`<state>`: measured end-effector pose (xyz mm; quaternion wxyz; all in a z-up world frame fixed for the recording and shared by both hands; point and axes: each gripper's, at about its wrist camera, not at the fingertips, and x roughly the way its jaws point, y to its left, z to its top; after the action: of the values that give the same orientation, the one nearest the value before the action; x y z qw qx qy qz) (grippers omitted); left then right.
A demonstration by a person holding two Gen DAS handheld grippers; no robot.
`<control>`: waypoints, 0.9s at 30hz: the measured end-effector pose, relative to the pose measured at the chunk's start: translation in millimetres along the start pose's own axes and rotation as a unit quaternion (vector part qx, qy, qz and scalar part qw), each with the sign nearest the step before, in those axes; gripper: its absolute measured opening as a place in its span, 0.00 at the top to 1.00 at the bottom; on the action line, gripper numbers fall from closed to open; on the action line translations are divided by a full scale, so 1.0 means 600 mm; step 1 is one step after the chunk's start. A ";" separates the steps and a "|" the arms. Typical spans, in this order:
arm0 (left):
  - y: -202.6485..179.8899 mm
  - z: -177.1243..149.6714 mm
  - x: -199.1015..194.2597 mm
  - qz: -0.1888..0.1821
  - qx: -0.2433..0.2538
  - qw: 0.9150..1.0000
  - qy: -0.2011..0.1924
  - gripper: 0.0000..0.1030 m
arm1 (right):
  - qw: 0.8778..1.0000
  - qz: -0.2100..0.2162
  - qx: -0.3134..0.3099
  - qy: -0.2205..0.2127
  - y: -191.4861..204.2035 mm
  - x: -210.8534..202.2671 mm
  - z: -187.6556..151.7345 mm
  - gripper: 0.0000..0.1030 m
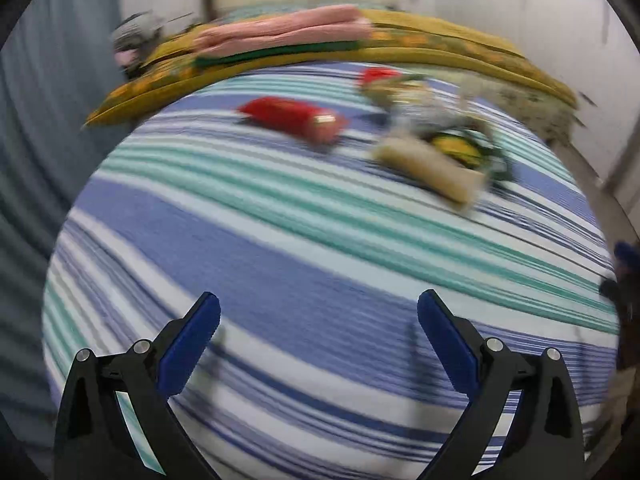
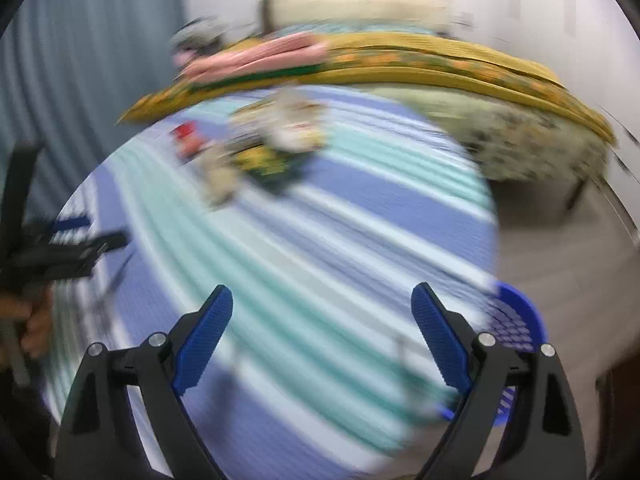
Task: Collect trash
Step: 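Move both open tools back over the bedspread, then grasp the red wrapped snack bar with the left tool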
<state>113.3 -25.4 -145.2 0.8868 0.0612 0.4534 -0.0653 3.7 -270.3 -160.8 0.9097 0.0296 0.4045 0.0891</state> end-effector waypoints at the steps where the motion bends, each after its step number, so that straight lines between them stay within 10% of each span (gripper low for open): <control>1: 0.012 0.001 0.003 0.002 -0.008 1.000 0.003 0.05 | 1.000 0.006 -0.015 0.006 0.026 0.010 0.005 0.14; 18: 0.036 -0.005 0.018 -0.004 -0.022 1.000 0.004 0.05 | 0.997 0.014 -0.053 0.058 0.075 0.126 0.059 0.08; 27: 0.035 0.180 0.065 -0.023 -0.070 0.996 -0.045 0.05 | 0.996 0.018 -0.059 0.058 0.074 0.126 0.055 0.06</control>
<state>225.7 -25.3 -112.8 0.9067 -0.0141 0.4177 -0.0563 71.7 -212.0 -188.0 0.8832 -0.0223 0.4498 0.1309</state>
